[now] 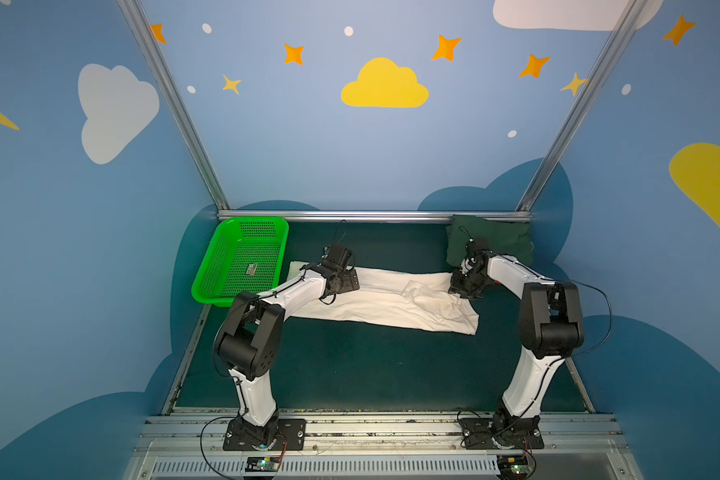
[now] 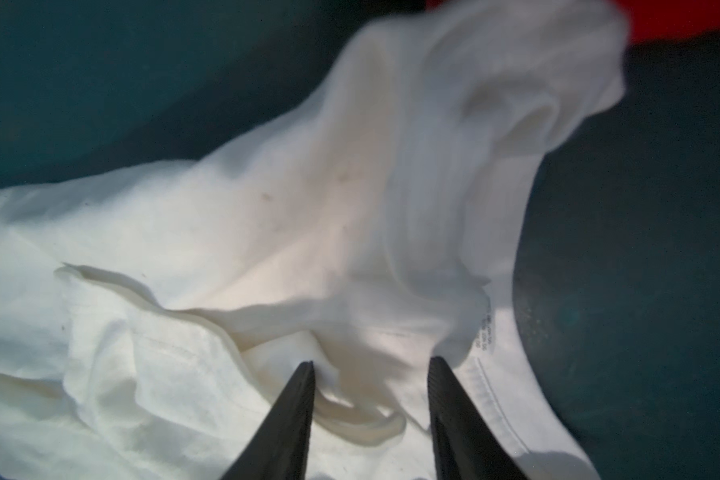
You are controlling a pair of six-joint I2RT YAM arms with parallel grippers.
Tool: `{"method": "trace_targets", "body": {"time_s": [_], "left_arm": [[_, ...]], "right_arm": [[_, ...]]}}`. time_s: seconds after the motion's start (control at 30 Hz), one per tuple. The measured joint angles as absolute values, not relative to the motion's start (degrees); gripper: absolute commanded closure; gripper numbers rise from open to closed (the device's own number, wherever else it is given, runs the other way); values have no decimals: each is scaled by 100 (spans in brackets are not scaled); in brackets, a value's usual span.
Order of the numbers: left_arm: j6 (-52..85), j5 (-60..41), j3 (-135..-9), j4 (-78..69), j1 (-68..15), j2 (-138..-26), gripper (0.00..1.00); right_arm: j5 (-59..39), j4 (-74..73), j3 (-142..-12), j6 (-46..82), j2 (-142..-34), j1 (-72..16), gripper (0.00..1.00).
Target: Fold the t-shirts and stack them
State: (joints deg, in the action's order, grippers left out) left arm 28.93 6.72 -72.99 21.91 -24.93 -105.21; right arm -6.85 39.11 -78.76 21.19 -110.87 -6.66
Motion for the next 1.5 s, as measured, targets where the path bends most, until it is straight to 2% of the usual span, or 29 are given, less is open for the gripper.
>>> {"method": "trace_targets", "body": {"time_s": [0.83,1.07,1.13,1.27,1.4,1.47,1.5], "left_arm": [[2818,670,-7426,2261,-2493,-10694,0],[2810,670,-7426,2257,-2493,-10696,0],[2812,670,-7426,2257,-2493,-10696,0],[2810,670,-7426,2257,-2493,-10696,0],[2810,672,-7426,2259,-2493,-10696,0],[2808,672,-7426,2257,-2493,-10696,0],[2808,674,-7426,2257,-2493,-10696,0]], "right_arm": [[-1199,3955,-7395,2386,-10757,-681,57],[-1361,3918,-7290,2493,-10584,-681,59],[-1404,3896,-7273,2534,-10584,-681,62],[-1444,3879,-7262,2633,-10586,-681,80],[-1457,3861,-7251,2698,-10591,-681,85],[-1455,3857,-7251,2716,-10595,-681,91],[-1457,3854,-7251,2722,-10604,-681,97]]}}
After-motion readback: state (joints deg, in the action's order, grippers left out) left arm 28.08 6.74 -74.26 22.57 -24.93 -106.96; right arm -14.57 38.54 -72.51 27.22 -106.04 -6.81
